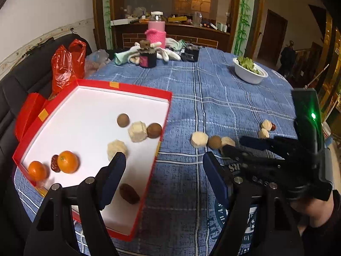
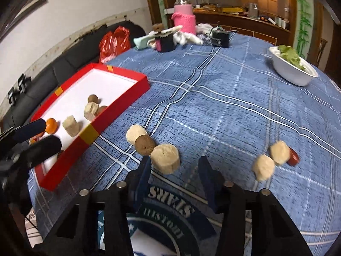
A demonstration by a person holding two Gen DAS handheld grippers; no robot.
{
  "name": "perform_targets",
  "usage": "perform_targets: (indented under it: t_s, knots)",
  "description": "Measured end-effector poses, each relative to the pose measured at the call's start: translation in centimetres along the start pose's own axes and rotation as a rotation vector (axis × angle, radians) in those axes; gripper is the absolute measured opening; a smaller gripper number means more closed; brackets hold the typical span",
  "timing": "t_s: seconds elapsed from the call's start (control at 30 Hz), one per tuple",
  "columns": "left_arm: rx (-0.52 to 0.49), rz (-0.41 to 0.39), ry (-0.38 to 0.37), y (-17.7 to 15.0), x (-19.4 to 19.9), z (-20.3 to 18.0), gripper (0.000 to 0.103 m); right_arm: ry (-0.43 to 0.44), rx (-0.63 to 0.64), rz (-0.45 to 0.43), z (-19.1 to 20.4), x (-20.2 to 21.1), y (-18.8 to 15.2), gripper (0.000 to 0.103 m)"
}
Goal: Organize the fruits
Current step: 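Grasp a brown round fruit with the left tool while the right tool grasps a white cube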
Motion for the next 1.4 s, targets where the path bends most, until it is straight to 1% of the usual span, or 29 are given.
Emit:
perform_targets:
  t_s: [0.1,0.17,0.23,0.27,0.3,0.33,0.47,0.67,0.7,0.77,0.83,0.87,0.9,0.93,0.97,1.03,1.13,1.17,1.2,1.23,1.3,1.4]
  knots:
    - [-0.015,0.013,-0.021,-0.1,-0.3,-0.7,0.075,0.018,0.014,0.009,0.3,-0.8,0.7,0.044]
    - [-0.027,0.023,-0.034,-0.1,-0.5,-1.1,0.075,0.033,0.027,0.041,0.7,-1.4,0.9,0.045]
    - [-0.042,0.029,-0.049,-0.1,-0.8,-1.5,0.075,0.010,0.044,0.032,1.3,-1.5,1.0,0.044]
    - [-0.042,0.028,-0.045,0.0,-0.9,-1.7,0.075,0.012,0.047,0.022,1.3,-1.4,1.0,0.042]
    - [-0.043,0.032,-0.041,0.1,-1.1,-1.8,0.075,0.026,0.039,0.009,1.1,-1.2,0.9,0.033]
    - [-0.042,0.040,-0.041,0.2,-1.4,-2.0,0.075,0.041,0.030,0.002,0.9,-1.1,0.9,0.031]
    - [-0.056,0.047,-0.059,0.9,-2.0,-2.9,0.075,0.049,0.007,-0.018,-0.1,-0.2,0.4,0.031]
    - [-0.114,0.056,-0.069,3.1,-3.9,-5.5,0.074,0.073,-0.099,-0.113,-3.7,3.1,-0.6,0.032]
    - [-0.115,0.065,-0.050,3.6,-4.6,-5.9,0.074,0.081,-0.129,-0.136,-4.6,3.8,-0.8,0.032]
    - [-0.121,0.075,-0.052,4.3,-5.4,-6.5,0.074,0.094,-0.154,-0.156,-5.4,4.4,-0.7,0.032]
    - [-0.115,0.097,-0.045,5.0,-6.5,-6.7,0.071,0.108,-0.172,-0.175,-6.0,4.8,-0.8,0.032]
    - [-0.108,0.106,-0.041,5.2,-7.0,-6.7,0.065,0.115,-0.176,-0.178,-6.2,4.9,-0.9,0.032]
    - [-0.101,0.118,-0.042,5.4,-7.5,-6.7,0.056,0.124,-0.182,-0.178,-6.3,4.9,-0.8,0.032]
    - [-0.091,0.133,-0.028,5.5,-8.0,-6.6,0.050,0.129,-0.183,-0.176,-6.4,4.9,-0.9,0.032]
    - [-0.081,0.147,-0.013,5.5,-8.5,-6.5,0.041,0.129,-0.184,-0.176,-6.5,4.9,-0.9,0.032]
    - [-0.082,0.138,0.029,5.6,-8.9,-6.4,0.038,0.128,-0.186,-0.181,-6.4,5.0,-0.9,0.032]
    - [-0.081,0.146,0.034,5.9,-9.2,-6.4,0.038,0.136,-0.192,-0.191,-6.5,5.2,-0.9,0.031]
    - [-0.084,0.147,0.039,5.9,-9.3,-6.4,0.033,0.139,-0.192,-0.191,-6.5,5.1,-0.9,0.031]
    - [-0.098,0.144,0.064,5.9,-9.3,-6.7,0.028,0.139,-0.191,-0.190,-6.4,5.1,-0.8,0.031]
    - [-0.107,0.144,0.069,5.9,-9.4,-6.8,0.028,0.137,-0.188,-0.190,-6.3,5.1,-0.9,0.031]
    - [-0.124,0.144,0.073,5.8,-9.5,-7.1,0.019,0.138,-0.187,-0.193,-6.3,5.1,-0.8,0.031]
    - [-0.121,0.140,0.067,5.9,-9.5,-7.0,0.019,0.135,-0.193,-0.195,-6.4,5.1,-0.9,0.031]
Point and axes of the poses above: each gripper's, at about its wrist camera, not at the fingertips, and x roughly against the way its jaws point, z to its left, y to its top, the point moved 2 cm from there along -x, roughly the way its jaws point, and after that the axes turned 12 degrees about z, right-handed, at the moved point
